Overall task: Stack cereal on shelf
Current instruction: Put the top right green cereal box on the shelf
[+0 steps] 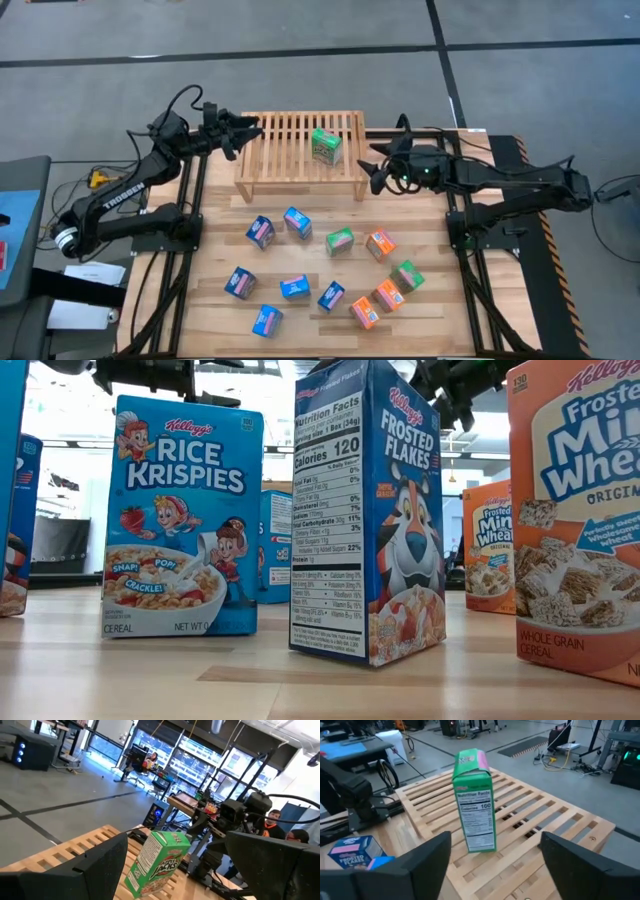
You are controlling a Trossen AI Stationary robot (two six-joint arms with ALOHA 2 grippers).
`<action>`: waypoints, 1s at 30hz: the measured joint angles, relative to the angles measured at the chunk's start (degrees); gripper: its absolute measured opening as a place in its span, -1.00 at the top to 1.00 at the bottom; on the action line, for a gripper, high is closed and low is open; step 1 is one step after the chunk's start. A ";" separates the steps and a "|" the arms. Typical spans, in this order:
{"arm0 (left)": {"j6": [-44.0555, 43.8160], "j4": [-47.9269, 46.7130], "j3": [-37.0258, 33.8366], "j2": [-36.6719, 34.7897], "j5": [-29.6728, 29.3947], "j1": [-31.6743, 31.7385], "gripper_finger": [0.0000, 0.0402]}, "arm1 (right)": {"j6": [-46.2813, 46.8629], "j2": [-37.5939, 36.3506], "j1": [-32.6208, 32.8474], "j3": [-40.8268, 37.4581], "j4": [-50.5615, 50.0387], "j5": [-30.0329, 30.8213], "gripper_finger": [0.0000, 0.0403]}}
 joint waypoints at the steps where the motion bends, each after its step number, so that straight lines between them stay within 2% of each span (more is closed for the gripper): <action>1: 0.02 0.02 0.00 0.00 0.21 0.16 -0.62 | 0.00 0.00 0.00 0.00 0.06 0.00 -0.76; 6: 0.00 -0.05 0.00 0.00 0.79 0.40 -0.62 | -1.04 0.42 -0.02 0.00 0.19 0.02 -0.92; 18: 0.05 -0.36 0.00 0.00 1.12 0.40 -0.62 | -5.71 9.64 0.18 -0.02 10.28 0.45 -0.89; 24: 0.51 -0.37 0.00 0.02 1.10 0.40 -0.62 | -7.61 12.47 -2.34 0.00 15.14 -3.82 -0.89; 30: 0.69 -0.43 0.00 0.02 1.02 0.42 -0.62 | -7.84 16.77 -3.03 2.53 15.77 -4.87 -0.89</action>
